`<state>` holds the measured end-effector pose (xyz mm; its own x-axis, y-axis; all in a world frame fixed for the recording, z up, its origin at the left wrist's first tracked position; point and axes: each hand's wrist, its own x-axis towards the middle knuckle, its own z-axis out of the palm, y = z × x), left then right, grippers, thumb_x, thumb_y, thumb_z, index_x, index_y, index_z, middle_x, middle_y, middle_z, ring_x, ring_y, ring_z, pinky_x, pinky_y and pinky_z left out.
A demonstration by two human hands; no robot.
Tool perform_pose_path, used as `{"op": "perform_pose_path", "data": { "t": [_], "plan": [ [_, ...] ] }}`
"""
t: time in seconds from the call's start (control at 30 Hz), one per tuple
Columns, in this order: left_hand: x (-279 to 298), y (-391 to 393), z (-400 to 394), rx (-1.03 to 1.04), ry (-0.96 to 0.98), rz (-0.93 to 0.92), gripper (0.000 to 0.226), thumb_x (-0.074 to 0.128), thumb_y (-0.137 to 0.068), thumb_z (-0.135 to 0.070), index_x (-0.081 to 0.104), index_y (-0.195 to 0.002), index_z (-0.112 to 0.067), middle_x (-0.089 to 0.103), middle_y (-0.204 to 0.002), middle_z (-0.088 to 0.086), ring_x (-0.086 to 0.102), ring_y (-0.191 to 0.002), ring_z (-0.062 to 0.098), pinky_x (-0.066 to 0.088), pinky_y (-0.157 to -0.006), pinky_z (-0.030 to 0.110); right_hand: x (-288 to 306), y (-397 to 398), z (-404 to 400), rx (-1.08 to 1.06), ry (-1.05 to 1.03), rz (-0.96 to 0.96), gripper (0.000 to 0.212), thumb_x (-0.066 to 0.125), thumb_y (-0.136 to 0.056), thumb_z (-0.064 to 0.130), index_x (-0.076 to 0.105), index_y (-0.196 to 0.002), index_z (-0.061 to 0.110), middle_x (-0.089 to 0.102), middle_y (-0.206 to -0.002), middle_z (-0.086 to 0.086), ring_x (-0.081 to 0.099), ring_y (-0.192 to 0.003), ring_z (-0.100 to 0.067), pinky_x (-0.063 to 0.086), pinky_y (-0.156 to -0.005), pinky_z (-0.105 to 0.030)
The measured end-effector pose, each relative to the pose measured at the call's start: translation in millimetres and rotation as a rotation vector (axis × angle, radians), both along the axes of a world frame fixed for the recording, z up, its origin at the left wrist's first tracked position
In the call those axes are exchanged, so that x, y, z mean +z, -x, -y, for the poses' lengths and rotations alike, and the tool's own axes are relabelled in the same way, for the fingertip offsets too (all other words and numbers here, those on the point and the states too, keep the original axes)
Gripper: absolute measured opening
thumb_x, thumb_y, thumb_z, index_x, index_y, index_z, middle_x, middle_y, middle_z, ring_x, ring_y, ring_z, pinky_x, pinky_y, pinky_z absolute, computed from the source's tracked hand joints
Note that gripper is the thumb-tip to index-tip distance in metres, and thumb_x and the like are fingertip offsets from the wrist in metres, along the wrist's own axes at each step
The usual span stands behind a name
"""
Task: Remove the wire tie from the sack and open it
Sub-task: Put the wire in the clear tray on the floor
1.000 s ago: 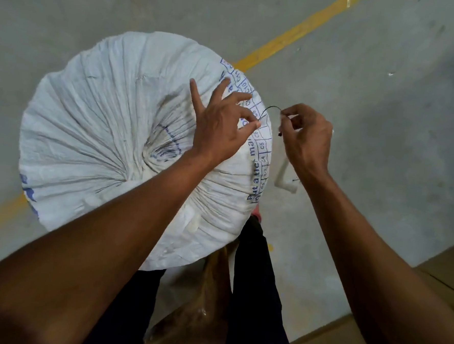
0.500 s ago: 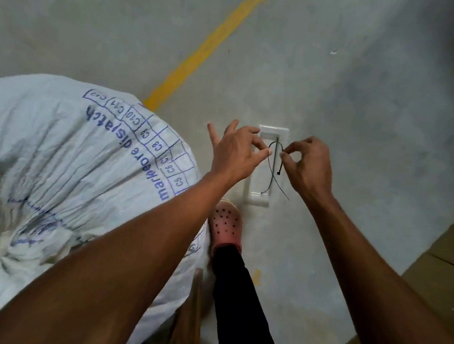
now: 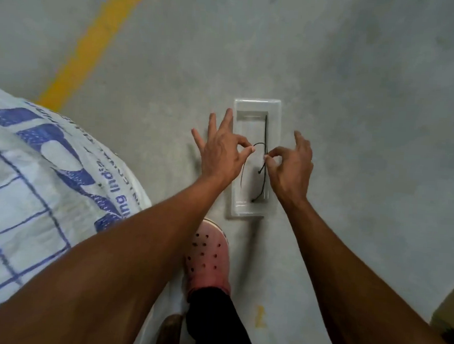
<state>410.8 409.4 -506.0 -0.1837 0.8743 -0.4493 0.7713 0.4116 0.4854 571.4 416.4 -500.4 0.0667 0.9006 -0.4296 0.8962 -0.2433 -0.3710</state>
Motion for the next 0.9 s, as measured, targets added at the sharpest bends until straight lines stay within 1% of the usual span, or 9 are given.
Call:
{"op": "perform_pose_path", "data": {
  "t": [0.2, 0.3, 0.37, 0.47, 0.57, 0.63, 0.7, 0.8, 0.9],
  "plan": [
    [-30, -2, 7, -0.098, 0.006, -0.153, 0.019, 0.073, -0.096, -0.046, 0.081, -0.109, -0.033, 0.023, -0.177, 0.002, 0.013, -0.164, 0.035, 0.009, -0.128, 0.068, -34, -2, 10, 0.232, -0.002, 0.227, 0.013, 0.072, -0.098, 0.025, 0.08, -0.103, 0.017, 0.029, -0.171, -0.014, 0.018, -0.159, -0.039, 0.02, -0.125, -0.06],
    [-41, -2, 6, -0.094, -0.039, -0.143, 0.018, 0.078, -0.094, -0.04, 0.081, -0.109, -0.031, 0.029, -0.175, 0.004, 0.019, -0.163, 0.034, 0.013, -0.128, 0.065, -42, 0, 10, 0.303, -0.013, 0.287, 0.015, 0.067, -0.1, 0.025, 0.08, -0.1, 0.016, 0.03, -0.171, -0.014, 0.017, -0.159, -0.041, 0.018, -0.124, -0.063],
    [-45, -2, 7, -0.068, -0.079, -0.107, 0.022, 0.082, -0.091, -0.036, 0.08, -0.112, -0.031, 0.034, -0.173, 0.006, 0.025, -0.161, 0.033, 0.016, -0.127, 0.063, -46, 0, 10, 0.308, -0.01, 0.298, 0.014, 0.068, -0.099, 0.025, 0.079, -0.1, 0.016, 0.03, -0.17, -0.014, 0.017, -0.159, -0.041, 0.018, -0.124, -0.063],
    [-43, -1, 10, -0.032, -0.109, -0.051, 0.035, 0.084, -0.088, -0.035, 0.075, -0.122, -0.033, 0.037, -0.171, 0.007, 0.031, -0.159, 0.032, 0.02, -0.127, 0.062, -50, -3, 13, 0.274, -0.03, 0.241, 0.012, 0.072, -0.098, 0.025, 0.078, -0.103, 0.016, 0.031, -0.169, -0.015, 0.02, -0.159, -0.042, 0.023, -0.122, -0.063],
    [-32, 3, 14, -0.018, -0.134, -0.027, 0.054, 0.08, -0.092, -0.037, 0.062, -0.143, -0.036, 0.038, -0.17, 0.009, 0.038, -0.155, 0.03, 0.03, -0.124, 0.06, -47, -11, 21, 0.194, -0.069, 0.065, 0.014, 0.072, -0.098, 0.025, 0.075, -0.109, 0.017, 0.032, -0.168, -0.017, 0.026, -0.156, -0.041, 0.034, -0.118, -0.059],
    [-22, 8, 16, -0.004, -0.135, -0.023, 0.065, 0.075, -0.096, -0.037, 0.048, -0.155, -0.037, 0.039, -0.169, 0.008, 0.048, -0.149, 0.031, 0.043, -0.116, 0.057, -37, -15, 27, 0.148, -0.032, -0.051, 0.023, 0.067, -0.102, 0.031, 0.073, -0.121, 0.019, 0.029, -0.17, -0.014, 0.028, -0.156, -0.036, 0.036, -0.118, -0.053],
    [-11, 14, 17, -0.002, -0.127, -0.016, 0.071, 0.072, -0.098, -0.039, 0.039, -0.16, -0.038, 0.039, -0.168, 0.008, 0.053, -0.144, 0.032, 0.053, -0.108, 0.056, -23, -19, 29, 0.125, 0.008, -0.112, 0.032, 0.061, -0.104, 0.037, 0.068, -0.131, 0.023, 0.025, -0.172, -0.011, 0.029, -0.155, -0.032, 0.038, -0.117, -0.048],
    [15, 24, 16, -0.058, -0.042, -0.015, 0.077, 0.067, -0.1, -0.044, 0.028, -0.165, -0.034, 0.038, -0.168, 0.008, 0.05, -0.145, 0.034, 0.053, -0.106, 0.058, 3, -20, 27, 0.154, 0.093, -0.121, 0.045, 0.056, -0.106, 0.042, 0.053, -0.148, 0.026, 0.02, -0.173, -0.01, 0.029, -0.154, -0.033, 0.041, -0.114, -0.051],
    [47, 33, 9, -0.157, 0.108, 0.01, 0.092, 0.069, -0.098, -0.048, 0.013, -0.169, -0.031, 0.033, -0.171, 0.01, 0.044, -0.149, 0.038, 0.047, -0.11, 0.062, 35, -13, 18, 0.207, 0.189, -0.088, 0.063, 0.055, -0.105, 0.047, 0.033, -0.16, 0.027, 0.013, -0.175, -0.012, 0.023, -0.157, -0.036, 0.038, -0.117, -0.057]
  ]
}}
